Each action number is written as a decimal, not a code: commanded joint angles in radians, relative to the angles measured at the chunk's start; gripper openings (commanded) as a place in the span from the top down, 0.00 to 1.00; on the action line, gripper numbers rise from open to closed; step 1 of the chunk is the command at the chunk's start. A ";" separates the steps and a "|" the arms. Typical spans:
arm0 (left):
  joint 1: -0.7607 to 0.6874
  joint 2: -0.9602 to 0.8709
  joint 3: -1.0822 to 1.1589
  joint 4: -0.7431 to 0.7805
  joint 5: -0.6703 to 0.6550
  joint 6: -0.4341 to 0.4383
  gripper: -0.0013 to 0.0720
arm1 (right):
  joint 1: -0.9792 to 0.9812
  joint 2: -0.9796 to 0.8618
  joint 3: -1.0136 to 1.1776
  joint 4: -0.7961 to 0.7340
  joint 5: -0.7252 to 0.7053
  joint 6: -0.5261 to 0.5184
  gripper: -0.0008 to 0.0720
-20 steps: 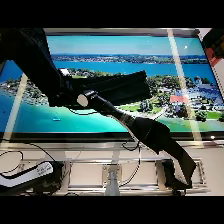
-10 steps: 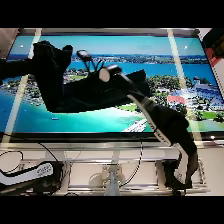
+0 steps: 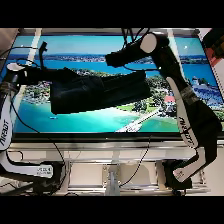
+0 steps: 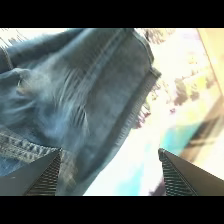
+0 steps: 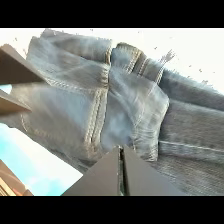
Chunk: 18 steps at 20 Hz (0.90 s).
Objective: Fold the clothes and pants, and hang the long-sleeved shirts on hangers.
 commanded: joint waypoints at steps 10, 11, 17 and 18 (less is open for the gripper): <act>0.313 0.036 0.003 0.062 -0.022 -0.182 0.14 | -0.041 0.035 -0.003 -0.043 0.013 -0.040 0.96; 0.370 0.036 0.003 0.113 -0.049 -0.222 0.14 | -0.041 0.035 -0.003 -0.050 0.013 -0.040 0.96; 0.512 0.023 -0.007 0.515 -0.120 -0.247 0.03 | -0.041 0.035 -0.003 -0.055 -0.005 -0.060 0.96; 0.511 0.010 -0.007 0.515 -0.114 -0.247 0.03 | -0.041 0.035 -0.003 -0.054 -0.019 -0.059 0.96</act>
